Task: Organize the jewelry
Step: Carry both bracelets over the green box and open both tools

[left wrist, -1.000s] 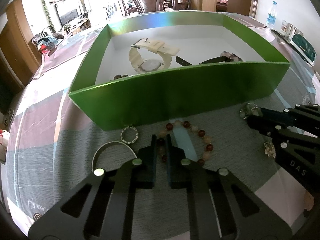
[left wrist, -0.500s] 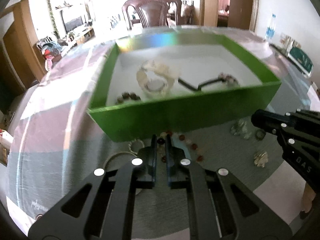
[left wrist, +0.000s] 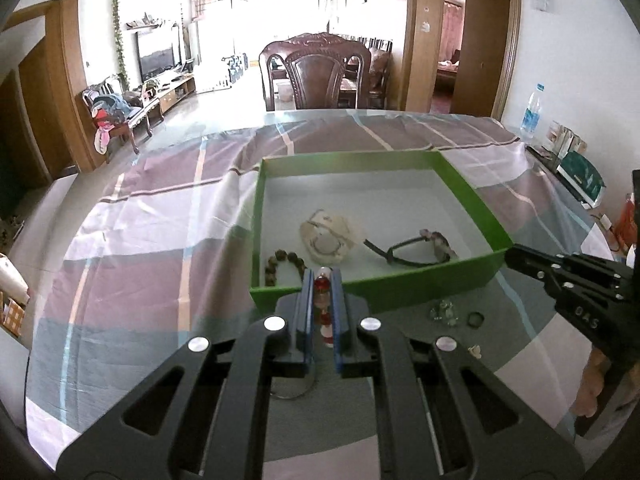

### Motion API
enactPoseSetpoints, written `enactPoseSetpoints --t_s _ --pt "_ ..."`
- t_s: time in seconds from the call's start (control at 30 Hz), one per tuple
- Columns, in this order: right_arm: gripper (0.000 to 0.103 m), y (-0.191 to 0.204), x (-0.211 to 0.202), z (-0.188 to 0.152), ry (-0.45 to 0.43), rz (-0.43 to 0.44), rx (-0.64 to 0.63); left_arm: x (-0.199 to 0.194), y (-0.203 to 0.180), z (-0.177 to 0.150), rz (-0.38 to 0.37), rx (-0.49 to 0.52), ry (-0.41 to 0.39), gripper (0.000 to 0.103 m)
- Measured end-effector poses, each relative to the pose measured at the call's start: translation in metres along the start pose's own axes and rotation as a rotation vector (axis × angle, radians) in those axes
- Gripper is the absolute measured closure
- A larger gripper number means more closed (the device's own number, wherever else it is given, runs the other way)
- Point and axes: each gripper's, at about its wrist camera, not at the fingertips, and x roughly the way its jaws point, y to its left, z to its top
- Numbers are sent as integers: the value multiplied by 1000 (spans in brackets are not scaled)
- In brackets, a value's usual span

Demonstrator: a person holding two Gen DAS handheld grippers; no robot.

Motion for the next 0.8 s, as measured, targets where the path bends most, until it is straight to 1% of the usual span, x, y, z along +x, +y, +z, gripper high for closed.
enactPoseSetpoints --t_s 0.07,0.13,0.17,0.2,0.27,0.33,0.4,0.5,0.57,0.7,0.8 --pt "101 1 9 -1 47 -10 -23 0 0 -2 3 -1 1 95" --pt "79 3 32 -10 128 -26 -34 4 -2 -6 -8 -3 18 95" --pt "55 3 42 -15 157 -35 -41 9 -3 -10 -17 -6 34 95" --pt "44 5 57 -21 195 -49 -51 14 -4 -14 -25 -9 51 95" --pt "44 7 75 -27 240 -60 -62 23 -7 -21 -40 -11 81 95" --pt "51 10 85 -31 262 -71 -75 31 -9 -27 -48 -9 104 95" --pt "74 10 92 -33 281 -72 -81 35 -11 -31 -50 -6 114 95" --pt "87 8 89 -32 272 -62 -71 38 -13 -32 -44 -3 115 95" --pt "91 10 86 -31 268 -49 -72 38 -13 -32 -44 -3 112 95" --pt "92 22 74 -33 250 -39 -99 33 -10 -30 -40 -3 101 95" --pt "92 29 49 -23 206 -8 -108 26 -4 -22 -32 -4 83 95"
